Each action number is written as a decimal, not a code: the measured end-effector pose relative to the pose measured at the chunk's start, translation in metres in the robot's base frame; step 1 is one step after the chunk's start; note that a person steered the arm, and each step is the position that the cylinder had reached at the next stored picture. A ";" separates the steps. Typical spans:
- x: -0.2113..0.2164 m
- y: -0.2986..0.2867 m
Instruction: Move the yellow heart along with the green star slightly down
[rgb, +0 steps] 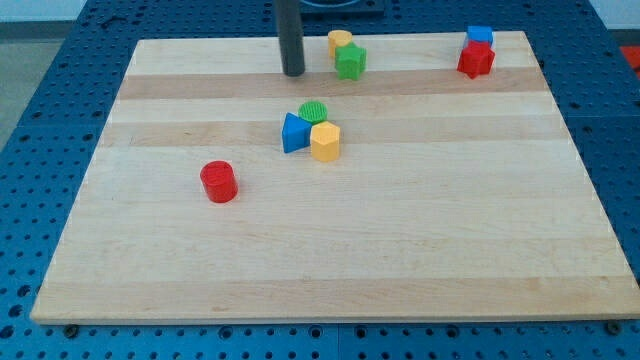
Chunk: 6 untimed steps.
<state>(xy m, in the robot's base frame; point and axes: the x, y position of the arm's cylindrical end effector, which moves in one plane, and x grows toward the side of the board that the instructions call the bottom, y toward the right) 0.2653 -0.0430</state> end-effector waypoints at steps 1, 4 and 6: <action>0.000 0.021; -0.064 0.016; -0.073 0.034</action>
<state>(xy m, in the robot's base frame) 0.1923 -0.0087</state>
